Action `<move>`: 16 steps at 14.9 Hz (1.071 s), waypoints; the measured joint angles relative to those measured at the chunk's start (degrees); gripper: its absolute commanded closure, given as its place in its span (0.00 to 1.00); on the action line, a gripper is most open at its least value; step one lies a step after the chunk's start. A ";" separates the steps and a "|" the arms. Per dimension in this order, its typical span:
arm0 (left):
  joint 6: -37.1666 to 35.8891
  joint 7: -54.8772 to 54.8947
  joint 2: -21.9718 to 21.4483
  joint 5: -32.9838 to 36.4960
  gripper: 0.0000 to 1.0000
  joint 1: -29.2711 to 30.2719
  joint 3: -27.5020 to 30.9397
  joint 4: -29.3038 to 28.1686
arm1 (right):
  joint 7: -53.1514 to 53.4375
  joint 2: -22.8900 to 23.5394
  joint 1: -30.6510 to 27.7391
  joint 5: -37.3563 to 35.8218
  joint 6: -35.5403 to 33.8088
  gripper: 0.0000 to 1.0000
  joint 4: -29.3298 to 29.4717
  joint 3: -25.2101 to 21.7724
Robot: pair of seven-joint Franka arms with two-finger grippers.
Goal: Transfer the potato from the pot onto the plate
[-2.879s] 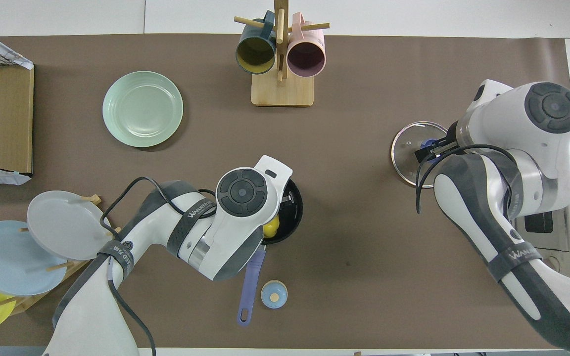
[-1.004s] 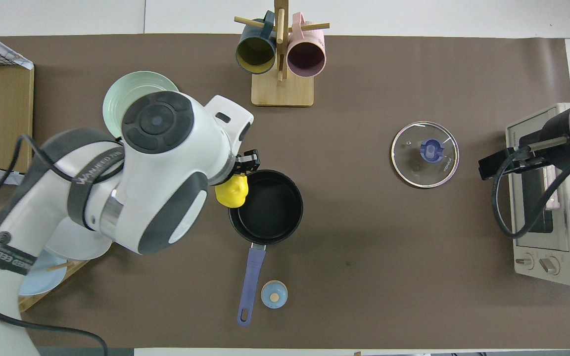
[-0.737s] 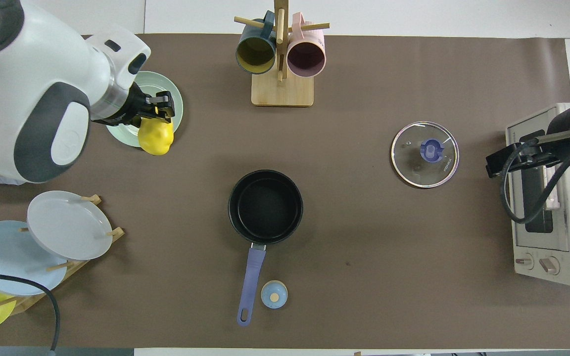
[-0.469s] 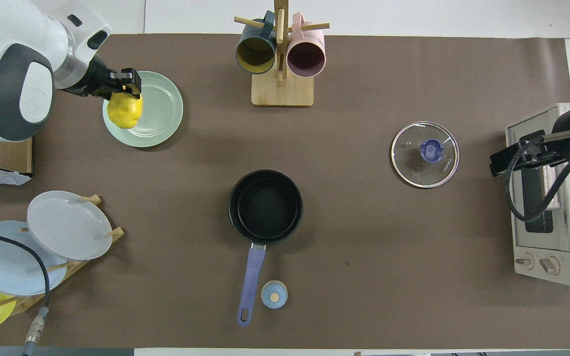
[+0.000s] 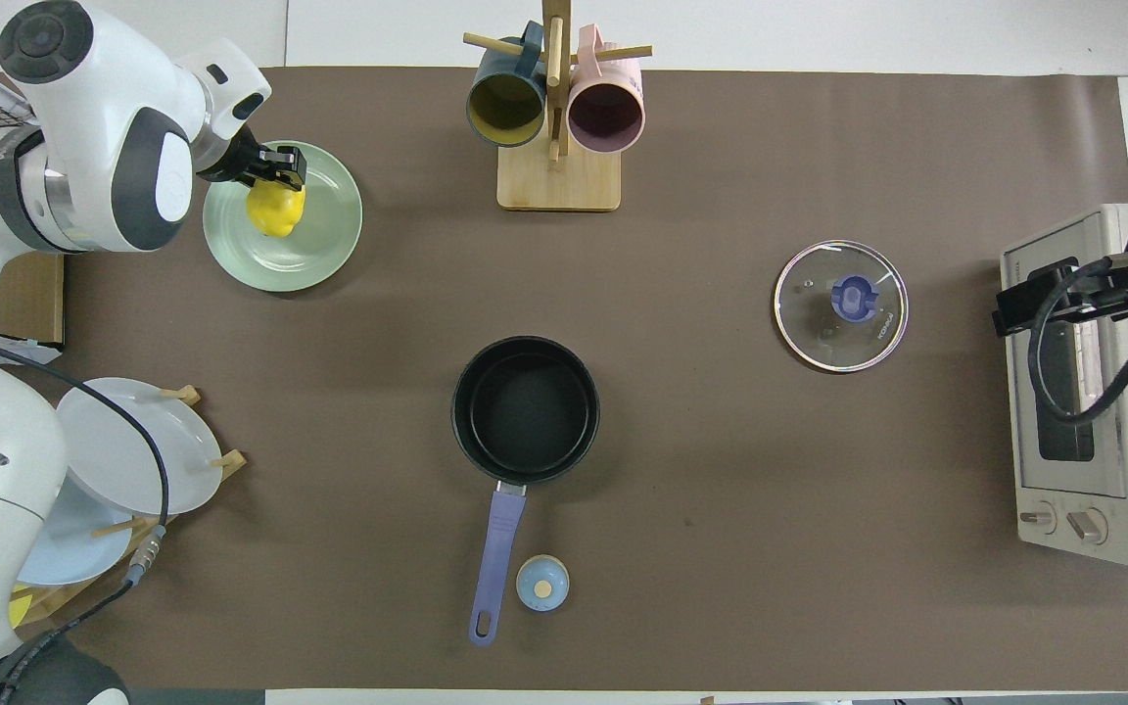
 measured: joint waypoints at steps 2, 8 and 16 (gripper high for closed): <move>0.55 0.24 -0.03 0.27 1.00 0.04 -0.01 -1.45 | 0.00 0.00 0.07 -0.17 -0.65 0.00 0.10 -0.01; 1.46 0.59 -0.99 0.49 0.00 0.04 -0.10 -3.20 | 0.00 -0.16 0.16 -1.73 -1.67 0.00 0.47 0.15; -10.73 -1.74 -15.28 0.48 0.00 0.14 0.37 -2.59 | 0.00 -1.18 -0.03 -1.87 -1.57 0.00 0.50 -0.31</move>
